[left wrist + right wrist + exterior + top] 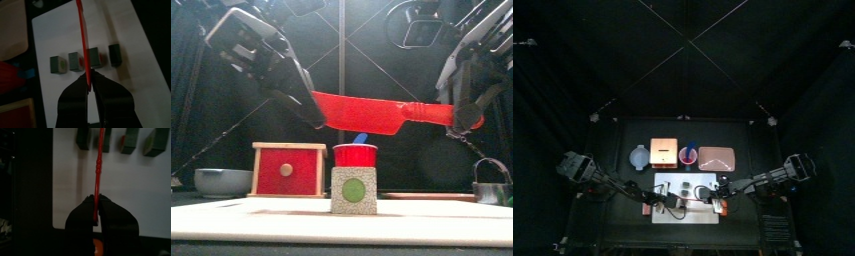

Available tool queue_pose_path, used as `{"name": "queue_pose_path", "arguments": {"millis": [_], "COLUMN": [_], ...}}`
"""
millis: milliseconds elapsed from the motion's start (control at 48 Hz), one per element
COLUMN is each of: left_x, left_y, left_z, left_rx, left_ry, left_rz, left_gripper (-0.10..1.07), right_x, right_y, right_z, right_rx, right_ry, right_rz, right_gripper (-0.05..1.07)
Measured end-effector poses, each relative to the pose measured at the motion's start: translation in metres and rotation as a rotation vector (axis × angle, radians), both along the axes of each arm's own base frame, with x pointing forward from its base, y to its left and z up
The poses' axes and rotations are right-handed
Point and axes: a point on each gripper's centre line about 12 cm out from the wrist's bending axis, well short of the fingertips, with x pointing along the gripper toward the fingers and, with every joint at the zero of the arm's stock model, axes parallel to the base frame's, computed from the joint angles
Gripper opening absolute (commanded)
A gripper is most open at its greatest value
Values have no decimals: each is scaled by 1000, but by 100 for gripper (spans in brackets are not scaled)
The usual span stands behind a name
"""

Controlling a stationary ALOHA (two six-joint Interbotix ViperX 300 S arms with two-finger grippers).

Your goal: Cut sushi roll

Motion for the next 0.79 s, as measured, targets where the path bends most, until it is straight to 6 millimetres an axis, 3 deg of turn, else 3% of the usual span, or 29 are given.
{"name": "queue_pose_path", "arguments": {"millis": [146,312,479,646,792], "left_x": [7,11,19,20,19], "left_y": [16,41,43,44,44], "left_z": [-4,-5,5,6,9], "left_rx": [26,41,51,66,64], "left_ry": [12,17,-17,-18,-25], "left_rz": [36,97,93,89,91], "left_gripper": [62,69,74,74,74], "right_x": [-11,-40,-67,-90,-97], "right_y": [-7,-6,-11,-18,-26], "right_z": [15,21,22,22,20], "right_rx": [1,75,191,350,539], "right_ry": [-40,-2,77,181,261], "right_rz": [-4,-31,-146,-391,-727], "right_gripper": [30,30,30,31,31]}}
